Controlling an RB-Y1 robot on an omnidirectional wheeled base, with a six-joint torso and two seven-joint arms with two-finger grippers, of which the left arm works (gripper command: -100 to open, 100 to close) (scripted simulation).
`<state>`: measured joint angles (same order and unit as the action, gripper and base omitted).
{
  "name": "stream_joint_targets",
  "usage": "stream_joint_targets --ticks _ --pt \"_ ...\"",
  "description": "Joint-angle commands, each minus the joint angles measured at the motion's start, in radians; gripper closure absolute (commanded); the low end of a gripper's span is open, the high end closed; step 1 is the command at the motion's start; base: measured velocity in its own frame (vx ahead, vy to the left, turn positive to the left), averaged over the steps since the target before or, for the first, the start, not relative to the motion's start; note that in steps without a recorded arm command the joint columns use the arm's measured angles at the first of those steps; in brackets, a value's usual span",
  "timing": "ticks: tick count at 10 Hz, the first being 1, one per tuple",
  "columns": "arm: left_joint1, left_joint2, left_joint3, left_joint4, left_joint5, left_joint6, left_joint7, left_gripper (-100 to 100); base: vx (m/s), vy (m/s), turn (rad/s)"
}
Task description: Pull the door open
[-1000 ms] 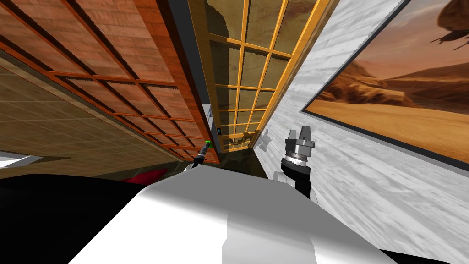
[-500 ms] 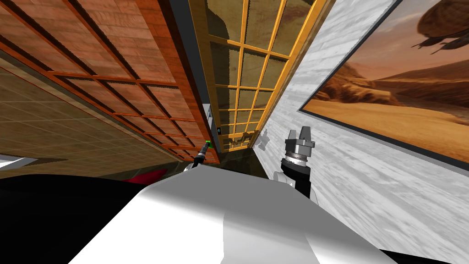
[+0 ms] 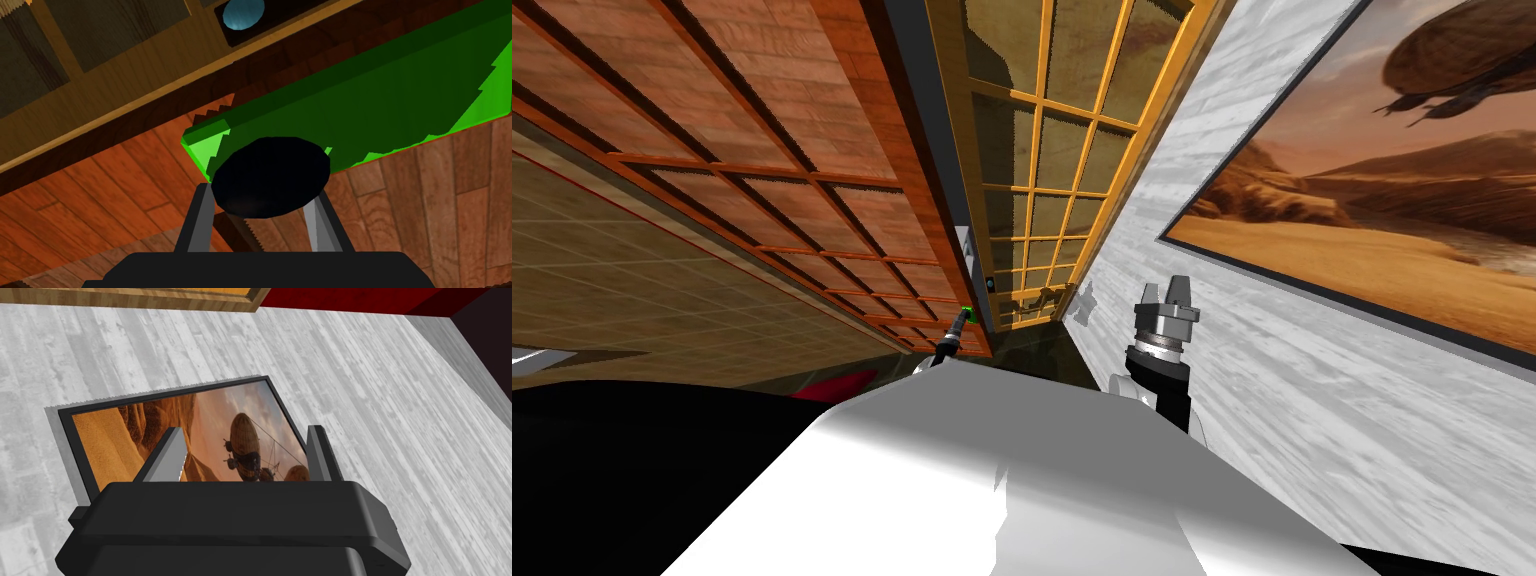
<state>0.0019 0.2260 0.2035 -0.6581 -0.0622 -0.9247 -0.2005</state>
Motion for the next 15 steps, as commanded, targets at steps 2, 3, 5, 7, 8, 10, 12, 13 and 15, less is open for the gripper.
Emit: stream_joint_targets --ticks 2,3,5,7,8,10,12,13,15 --pt "-0.001 -0.010 -0.022 -0.008 0.016 0.009 0.055 100 -0.038 0.017 -0.035" --pt "-0.004 -0.007 -0.033 -0.006 0.034 0.009 0.094 100 -0.041 0.015 -0.069" --pt "-0.006 -0.005 -0.043 -0.004 0.052 0.010 0.137 100 -0.050 0.022 -0.057" --pt "-0.008 -0.002 -0.053 -0.002 0.070 0.010 0.179 100 -0.041 0.022 -0.042" --pt "-0.011 0.001 -0.064 0.000 0.088 0.011 0.218 100 -0.038 0.013 -0.052" --pt "-0.013 0.003 -0.075 0.002 0.107 0.012 0.262 100 -0.056 0.013 -0.055" --pt "-0.015 0.006 -0.085 0.005 0.125 0.012 0.303 100 -0.046 0.020 -0.043" --pt "-0.018 0.008 -0.096 0.007 0.144 0.013 0.344 100 -0.041 0.015 -0.069" --pt "-0.020 0.011 -0.107 0.009 0.162 0.013 0.386 100 -0.049 0.023 -0.055"
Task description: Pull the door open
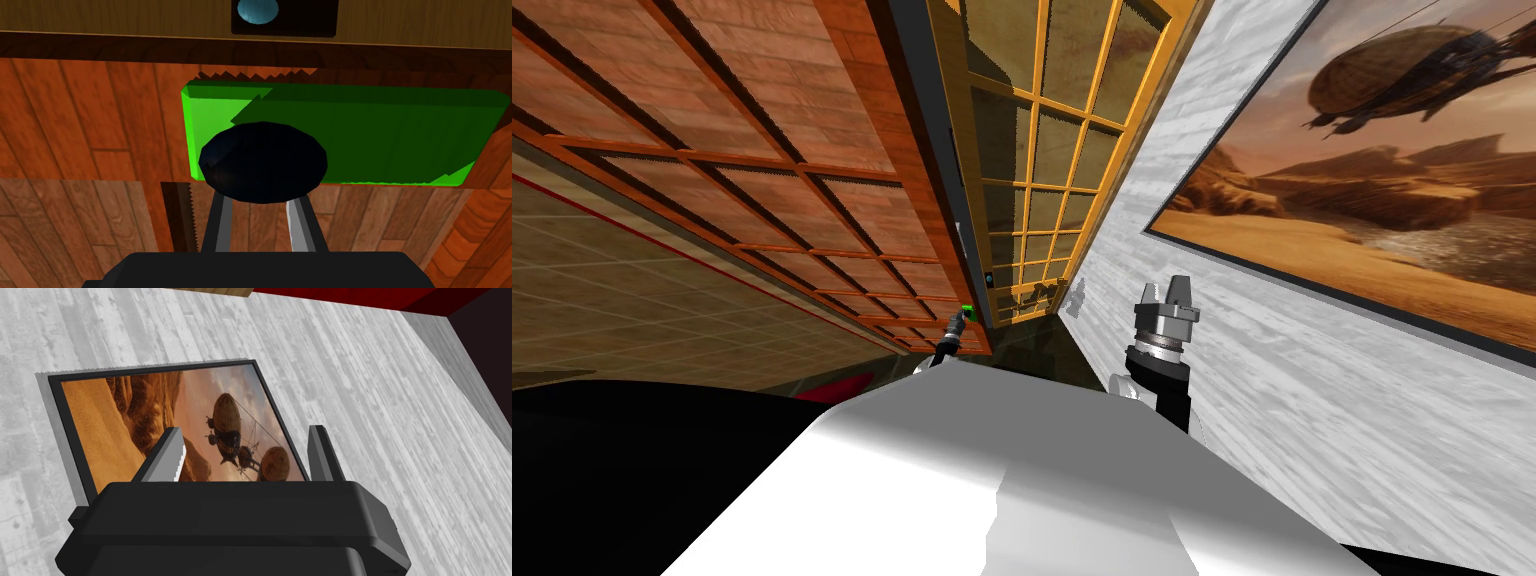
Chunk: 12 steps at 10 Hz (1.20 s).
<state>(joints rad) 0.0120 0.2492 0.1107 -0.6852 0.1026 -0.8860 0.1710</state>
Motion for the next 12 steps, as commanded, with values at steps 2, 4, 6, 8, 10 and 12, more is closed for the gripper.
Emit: stream_joint_targets --ticks 2,4,6,8,10,12 --pt "-0.030 -0.012 -0.014 0.036 -0.002 -0.025 0.014 100 -0.010 0.001 0.003" --pt "-0.035 -0.007 -0.036 0.041 0.035 -0.024 0.081 100 -0.045 0.020 -0.073" --pt "-0.037 -0.005 -0.046 0.043 0.053 -0.023 0.132 100 -0.042 0.015 -0.028" --pt "-0.040 -0.002 -0.057 0.045 0.072 -0.023 0.180 100 -0.041 0.009 -0.052" --pt "-0.042 0.001 -0.068 0.047 0.090 -0.022 0.221 100 -0.058 0.024 -0.064" --pt "-0.045 0.003 -0.078 0.049 0.108 -0.022 0.263 100 -0.036 0.013 -0.050"
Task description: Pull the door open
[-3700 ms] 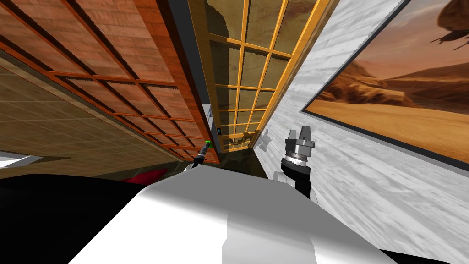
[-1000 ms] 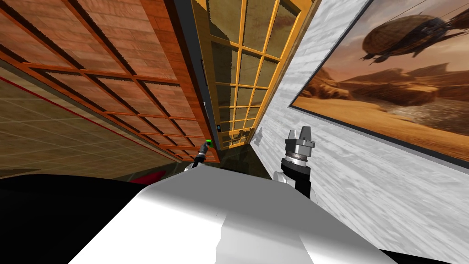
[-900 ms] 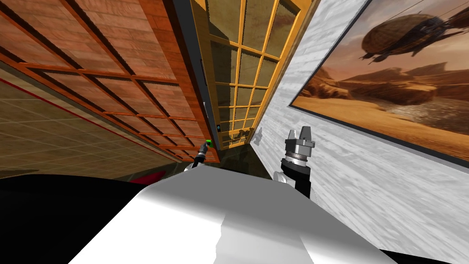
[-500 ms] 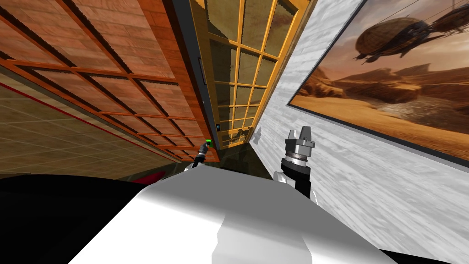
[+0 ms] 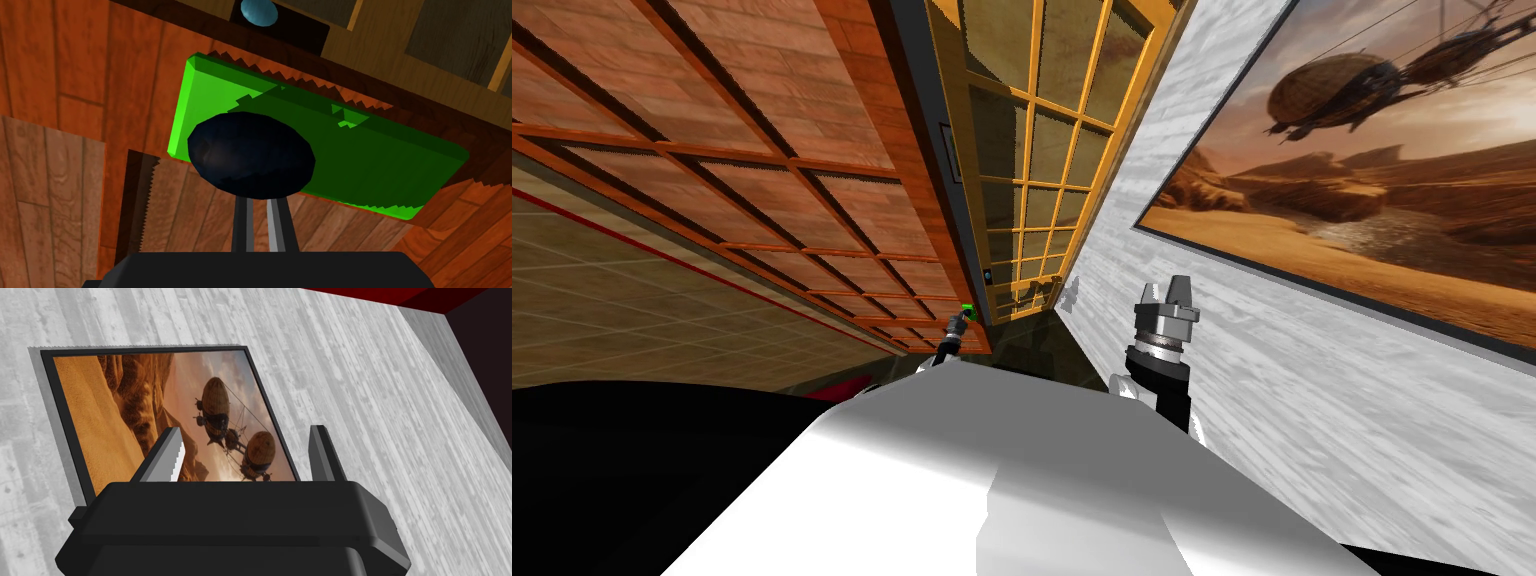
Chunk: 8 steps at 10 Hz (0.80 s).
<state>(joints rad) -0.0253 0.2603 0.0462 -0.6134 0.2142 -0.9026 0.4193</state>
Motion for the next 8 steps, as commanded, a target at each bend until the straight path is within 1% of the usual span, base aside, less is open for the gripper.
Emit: stream_joint_targets --ticks 1,2,3,4,5,6,7,8 --pt "-0.010 -0.005 -0.024 -0.020 0.015 -0.004 0.050 100 -0.041 0.004 -0.059" --pt "-0.010 -0.005 -0.024 -0.020 0.015 -0.004 0.056 100 -0.041 0.013 -0.031" --pt "-0.012 -0.003 -0.035 -0.018 0.033 -0.004 0.094 100 -0.036 0.026 -0.040" --pt "-0.012 -0.003 -0.035 -0.018 0.033 -0.004 0.097 100 -0.033 0.011 -0.035" --pt "-0.014 0.000 -0.045 -0.016 0.051 -0.003 0.136 100 -0.035 0.007 -0.068" --pt "-0.006 0.007 -0.034 -0.005 0.061 0.014 0.150 -100 -0.044 0.034 0.000" --pt "-0.006 0.005 -0.038 -0.007 0.069 0.015 0.172 -100 -0.049 0.022 0.017" --pt "-0.007 0.003 -0.041 -0.010 0.077 0.017 0.197 -100 -0.069 -0.034 -0.085"
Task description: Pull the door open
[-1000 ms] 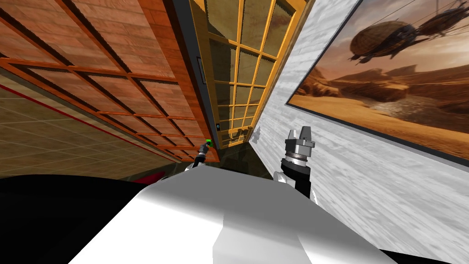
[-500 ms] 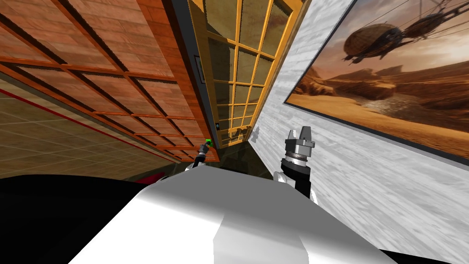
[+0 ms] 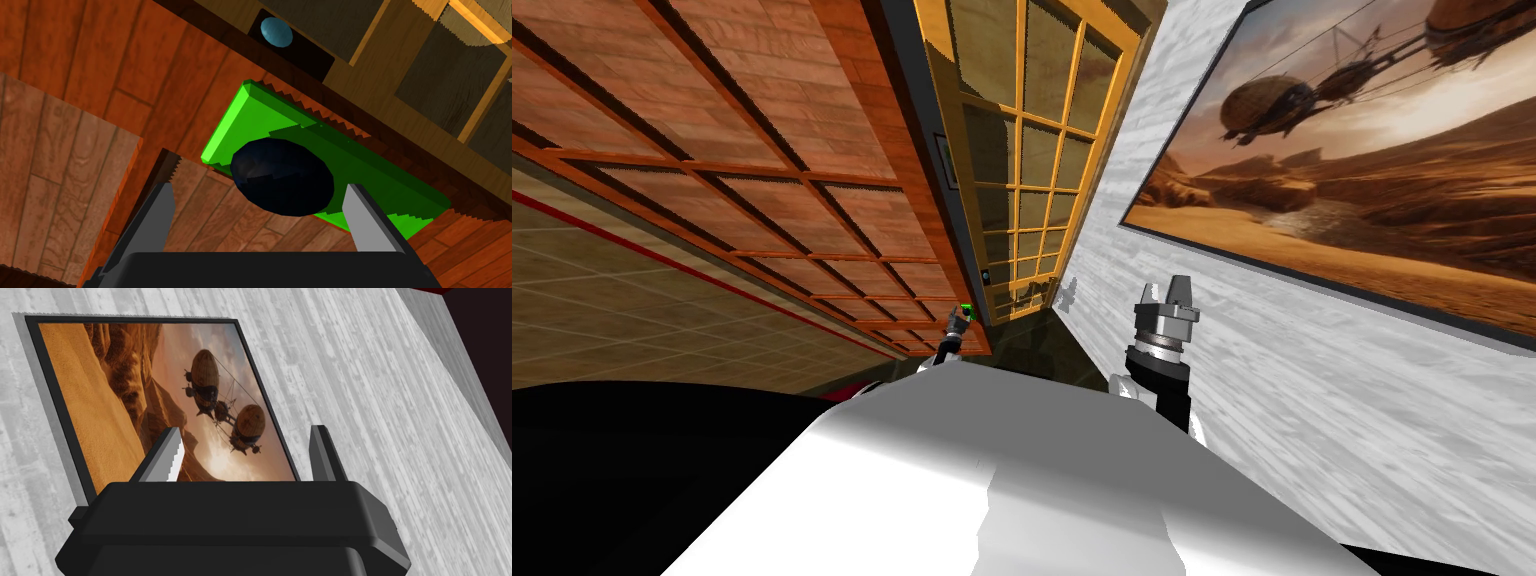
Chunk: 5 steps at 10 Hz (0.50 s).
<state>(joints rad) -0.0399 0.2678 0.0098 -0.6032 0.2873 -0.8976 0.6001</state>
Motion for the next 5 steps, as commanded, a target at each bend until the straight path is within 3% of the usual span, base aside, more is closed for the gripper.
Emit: stream_joint_targets --ticks 1,5 --pt "0.007 -0.008 -0.010 -0.023 0.014 0.013 0.048 -100 -0.081 -0.035 -0.049" --pt "0.005 -0.016 -0.026 -0.033 0.050 0.019 0.157 -100 -0.068 0.005 -0.022"
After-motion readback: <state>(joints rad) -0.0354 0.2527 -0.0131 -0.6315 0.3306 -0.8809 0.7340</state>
